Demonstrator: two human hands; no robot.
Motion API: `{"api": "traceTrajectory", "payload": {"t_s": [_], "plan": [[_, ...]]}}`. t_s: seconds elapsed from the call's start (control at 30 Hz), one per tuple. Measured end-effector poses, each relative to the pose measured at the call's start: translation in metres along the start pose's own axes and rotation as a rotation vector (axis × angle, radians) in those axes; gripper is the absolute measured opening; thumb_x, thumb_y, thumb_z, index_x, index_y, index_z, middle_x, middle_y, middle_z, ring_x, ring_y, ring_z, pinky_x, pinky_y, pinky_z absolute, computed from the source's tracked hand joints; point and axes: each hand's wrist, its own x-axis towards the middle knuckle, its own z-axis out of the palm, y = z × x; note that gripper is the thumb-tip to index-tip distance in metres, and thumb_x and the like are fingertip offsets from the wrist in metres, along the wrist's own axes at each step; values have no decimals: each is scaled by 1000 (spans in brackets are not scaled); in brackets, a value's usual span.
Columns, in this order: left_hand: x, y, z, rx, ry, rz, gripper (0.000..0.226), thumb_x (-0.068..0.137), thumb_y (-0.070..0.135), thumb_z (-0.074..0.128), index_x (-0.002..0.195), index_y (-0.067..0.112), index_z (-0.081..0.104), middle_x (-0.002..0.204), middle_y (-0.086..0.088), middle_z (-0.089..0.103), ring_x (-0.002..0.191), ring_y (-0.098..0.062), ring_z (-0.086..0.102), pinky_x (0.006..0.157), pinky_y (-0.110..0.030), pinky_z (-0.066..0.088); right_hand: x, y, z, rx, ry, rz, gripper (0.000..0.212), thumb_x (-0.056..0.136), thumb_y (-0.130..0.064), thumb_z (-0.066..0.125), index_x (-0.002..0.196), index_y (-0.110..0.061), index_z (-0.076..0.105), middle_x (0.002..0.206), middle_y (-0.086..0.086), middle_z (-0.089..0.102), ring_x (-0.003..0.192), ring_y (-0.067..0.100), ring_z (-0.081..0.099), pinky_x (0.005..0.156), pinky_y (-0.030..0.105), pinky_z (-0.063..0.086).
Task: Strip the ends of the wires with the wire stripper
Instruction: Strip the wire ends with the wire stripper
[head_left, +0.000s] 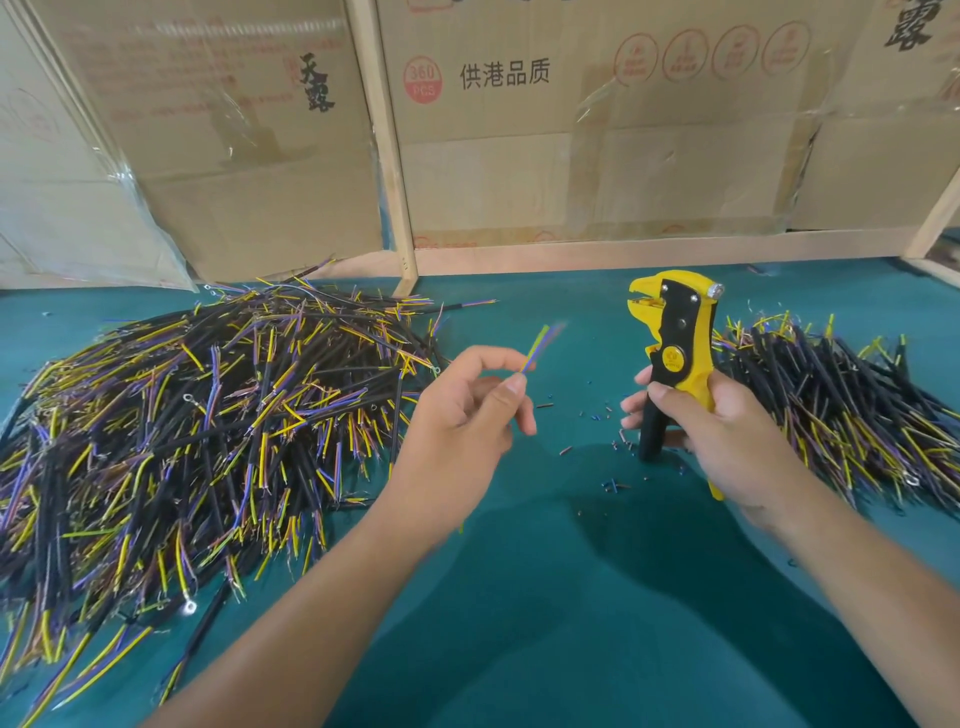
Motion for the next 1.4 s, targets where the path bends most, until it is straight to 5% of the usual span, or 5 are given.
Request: {"api": "traceTrajectory", "payload": {"t_s": [0.17, 0.43, 0.53, 0.73, 1.4], "plan": [[6, 5, -6, -480, 78, -193, 24, 102, 1, 38, 116, 5, 56, 84, -3, 66, 61, -14, 54, 56, -23, 47, 0, 0, 1, 29, 12, 15, 14, 104, -16, 52, 109, -18, 64, 94, 5, 76, 90, 25, 74, 96, 58, 53], [7, 7, -7, -756, 115, -279, 16, 104, 2, 40, 113, 0, 53, 89, -10, 72, 76, -22, 72, 69, -30, 59, -5, -8, 4, 24, 5, 19, 14, 102, -13, 53, 106, -17, 66, 88, 4, 75, 86, 25, 73, 91, 50, 55], [8, 8, -8, -821, 127, -311, 21, 105, 2, 36, 108, -3, 56, 93, -14, 75, 82, -24, 75, 68, -31, 60, -16, -14, 14, 267, -108, 127, 12, 95, -11, 60, 105, -7, 66, 83, 10, 69, 81, 33, 68, 82, 48, 56], [8, 9, -5, -791, 132, -270, 22, 106, 2, 32, 115, -1, 52, 95, -13, 74, 84, -25, 75, 71, -31, 60, -40, -25, 42, 684, -505, 395, 28, 83, -20, 68, 105, -4, 62, 88, 18, 62, 79, 35, 64, 81, 54, 57], [4, 2, -4, -641, 52, -229, 22, 105, 4, 39, 126, 5, 45, 106, -14, 74, 87, -25, 74, 76, -32, 59, -49, -31, 53, 711, -516, 334, 24, 83, -3, 63, 107, -6, 63, 92, 16, 63, 86, 36, 67, 92, 60, 54]]}}
